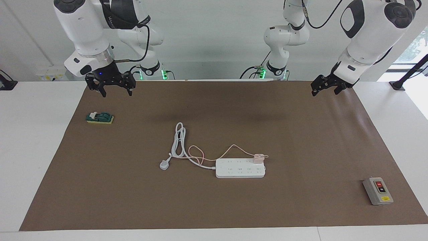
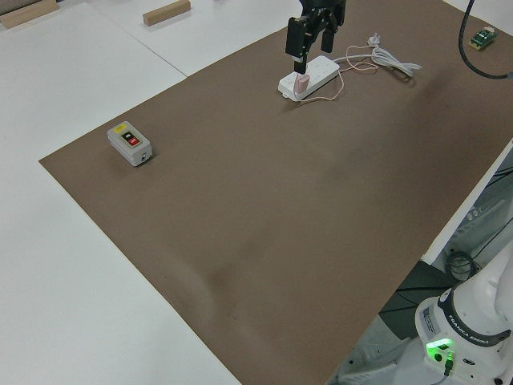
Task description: Unplug charger and place it aside
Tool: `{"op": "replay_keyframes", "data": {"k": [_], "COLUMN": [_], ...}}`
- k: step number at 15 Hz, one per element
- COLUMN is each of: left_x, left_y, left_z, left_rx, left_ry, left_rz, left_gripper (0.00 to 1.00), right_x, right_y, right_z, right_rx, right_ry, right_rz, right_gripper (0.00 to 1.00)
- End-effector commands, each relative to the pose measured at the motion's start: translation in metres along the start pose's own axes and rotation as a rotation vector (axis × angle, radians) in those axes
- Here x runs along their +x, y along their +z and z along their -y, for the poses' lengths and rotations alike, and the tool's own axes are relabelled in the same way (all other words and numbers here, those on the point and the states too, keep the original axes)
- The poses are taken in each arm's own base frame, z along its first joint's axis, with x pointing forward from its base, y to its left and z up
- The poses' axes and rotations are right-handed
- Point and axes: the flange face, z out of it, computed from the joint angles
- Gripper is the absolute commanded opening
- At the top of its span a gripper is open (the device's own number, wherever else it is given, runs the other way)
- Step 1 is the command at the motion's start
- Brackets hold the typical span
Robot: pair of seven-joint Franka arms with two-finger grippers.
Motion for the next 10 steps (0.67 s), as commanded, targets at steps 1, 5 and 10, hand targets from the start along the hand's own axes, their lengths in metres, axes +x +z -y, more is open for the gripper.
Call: {"op": "replay_keyframes", "data": {"k": [1,5,10], "left_x": [-0.001,0.005,0.035], "left_y": [-0.001,0.005,0.011], "left_z": [0.010,-0.001,-0.028], "left_rx": [-0.015,-0.020,-0.050], "left_ry": [-0.028,-0.119,-0.298], "left_rz": [-0.004,0.004,0.022], "left_gripper": [1.00,1.00,1.00], "right_x": [-0.009,-0.010,-0.010], "right_y": [-0.002,-0.001,0.000], "right_z": [-0.009,-0.018,-0.040], "right_rx": [-0.015,-0.012,-0.012], "right_ry": [-0.004,0.011,0.058], "right_rz": [0.008,0.015,0.015], "right_gripper": [1.00,1.00,1.00]}}
